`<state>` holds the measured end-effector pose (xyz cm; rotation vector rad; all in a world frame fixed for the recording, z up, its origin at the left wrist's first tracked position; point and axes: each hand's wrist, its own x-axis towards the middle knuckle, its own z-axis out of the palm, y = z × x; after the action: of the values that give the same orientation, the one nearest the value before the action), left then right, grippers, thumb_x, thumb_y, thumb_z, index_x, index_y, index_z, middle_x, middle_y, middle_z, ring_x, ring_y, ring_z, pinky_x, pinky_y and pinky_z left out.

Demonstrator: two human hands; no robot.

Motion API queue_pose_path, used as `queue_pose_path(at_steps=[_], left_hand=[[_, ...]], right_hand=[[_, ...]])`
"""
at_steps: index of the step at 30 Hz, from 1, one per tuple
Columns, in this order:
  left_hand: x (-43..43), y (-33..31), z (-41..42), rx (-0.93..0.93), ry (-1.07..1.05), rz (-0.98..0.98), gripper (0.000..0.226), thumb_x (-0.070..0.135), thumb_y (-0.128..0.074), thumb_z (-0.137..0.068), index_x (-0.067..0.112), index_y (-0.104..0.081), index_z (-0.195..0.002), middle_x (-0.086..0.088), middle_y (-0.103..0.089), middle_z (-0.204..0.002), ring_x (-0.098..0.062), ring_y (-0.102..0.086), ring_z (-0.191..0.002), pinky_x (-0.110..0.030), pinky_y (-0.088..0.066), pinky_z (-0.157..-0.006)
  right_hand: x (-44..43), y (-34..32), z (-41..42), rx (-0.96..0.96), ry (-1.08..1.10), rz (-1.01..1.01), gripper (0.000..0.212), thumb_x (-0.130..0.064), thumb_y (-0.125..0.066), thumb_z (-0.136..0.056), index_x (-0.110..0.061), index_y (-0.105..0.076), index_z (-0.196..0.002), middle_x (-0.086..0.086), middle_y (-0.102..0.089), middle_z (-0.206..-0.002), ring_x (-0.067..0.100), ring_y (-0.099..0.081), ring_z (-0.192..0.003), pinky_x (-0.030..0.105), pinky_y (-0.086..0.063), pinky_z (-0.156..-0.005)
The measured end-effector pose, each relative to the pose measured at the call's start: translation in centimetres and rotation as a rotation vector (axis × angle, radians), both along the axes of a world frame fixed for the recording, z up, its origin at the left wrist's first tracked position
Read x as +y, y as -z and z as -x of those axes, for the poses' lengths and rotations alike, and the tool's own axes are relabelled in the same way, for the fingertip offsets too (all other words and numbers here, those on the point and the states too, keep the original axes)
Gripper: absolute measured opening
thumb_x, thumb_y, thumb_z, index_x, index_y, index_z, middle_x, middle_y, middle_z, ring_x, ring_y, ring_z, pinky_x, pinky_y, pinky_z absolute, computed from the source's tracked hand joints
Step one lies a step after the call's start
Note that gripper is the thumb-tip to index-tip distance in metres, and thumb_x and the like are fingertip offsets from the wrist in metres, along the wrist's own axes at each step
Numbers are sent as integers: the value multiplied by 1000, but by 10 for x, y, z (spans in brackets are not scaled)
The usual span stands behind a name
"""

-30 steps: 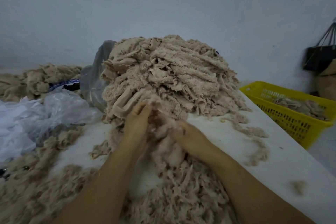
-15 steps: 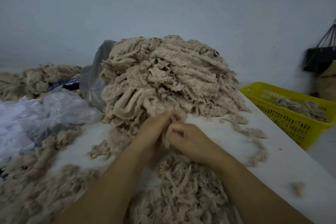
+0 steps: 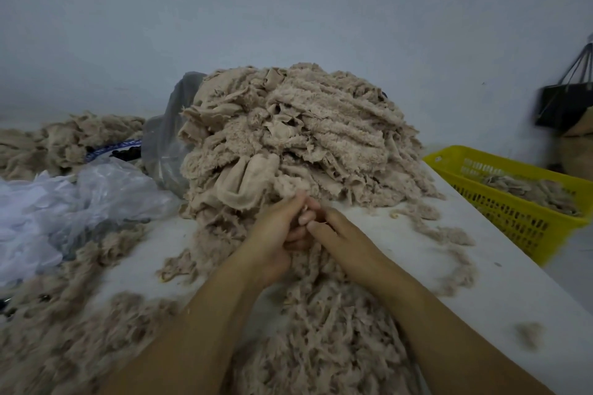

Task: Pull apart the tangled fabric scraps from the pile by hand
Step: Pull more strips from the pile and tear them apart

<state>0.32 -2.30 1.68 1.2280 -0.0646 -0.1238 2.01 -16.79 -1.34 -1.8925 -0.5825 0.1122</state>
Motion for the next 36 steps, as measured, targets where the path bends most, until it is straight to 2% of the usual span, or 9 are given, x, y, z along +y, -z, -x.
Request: queue_pose_path(at_steps=[4, 6, 8, 12, 15, 20, 25, 30, 36], left_hand=[[-12, 4, 10, -110, 31, -531, 39, 30, -43, -106, 10, -63, -78, 3, -65, -63, -10, -61, -56, -23, -51, -55], [-19, 12, 11, -234, 107, -905, 38, 25, -40, -105, 1, -64, -89, -15, -71, -85, -22, -65, -76, -41, -54, -76], [-26, 15, 13, -267, 146, -1007, 38, 27, -41, -104, -1, -60, -86, -19, -65, -80, -19, -55, -68, -43, -48, -68], [-23, 16, 11, -143, 21, -664, 33, 52, -51, -98, 30, -72, -109, 29, -69, -93, 16, -61, -89, -7, -45, -82], [-20, 22, 5, -25, -114, -501, 72, 73, -50, -85, 22, -62, -135, 7, -65, -131, -10, -59, -121, -33, -43, -110], [-17, 19, -10, 158, -220, 147, 41, 43, -50, -101, 13, -65, -124, -7, -76, -108, -25, -71, -104, -44, -53, -97], [-5, 16, -10, 183, -20, 426, 56, 50, -37, -103, 7, -58, -133, -16, -70, -122, -30, -69, -110, -43, -54, -89], [1, 9, -2, 231, 142, 364, 61, 54, -56, -93, 3, -68, -124, -21, -64, -130, -32, -65, -118, -46, -52, -99], [-7, 8, -3, 129, -208, 163, 38, 37, -52, -101, 7, -68, -120, -13, -74, -113, -25, -72, -103, -43, -56, -92]], right_hand=[[1, -1, -9, 337, 64, -346, 37, -67, -56, -77, -33, -71, -77, -11, -73, -86, 9, -68, -90, 29, -53, -85], [1, -3, -11, 357, 118, -391, 46, -66, -62, -82, -37, -67, -116, -21, -63, -118, 0, -61, -107, 26, -47, -89], [0, -4, -13, 312, 175, -400, 53, -47, -58, -95, -27, -47, -143, -22, -48, -133, 3, -51, -123, 24, -41, -94], [-6, -6, -19, 289, 279, -595, 35, -23, -48, -104, -23, -48, -139, -9, -69, -113, 10, -68, -101, 30, -56, -88], [-2, -6, -22, 261, 330, -562, 32, -28, -47, -104, -29, -50, -136, -7, -64, -123, 12, -66, -108, 39, -54, -96], [-3, -6, -28, 209, 516, -591, 42, -33, -43, -104, -29, -42, -145, -2, -55, -140, 18, -56, -124, 49, -46, -105], [0, -7, -23, 185, 437, -584, 39, -38, -50, -100, -35, -50, -139, -12, -53, -142, 7, -57, -117, 44, -47, -105], [9, -9, -8, 41, 271, -402, 21, -51, -56, -93, -33, -67, -90, -4, -72, -96, 16, -69, -95, 46, -56, -87], [10, -11, -4, 23, 430, -413, 37, -48, -43, -102, -32, -55, -71, -9, -56, -72, 14, -55, -75, 47, -51, -78]])
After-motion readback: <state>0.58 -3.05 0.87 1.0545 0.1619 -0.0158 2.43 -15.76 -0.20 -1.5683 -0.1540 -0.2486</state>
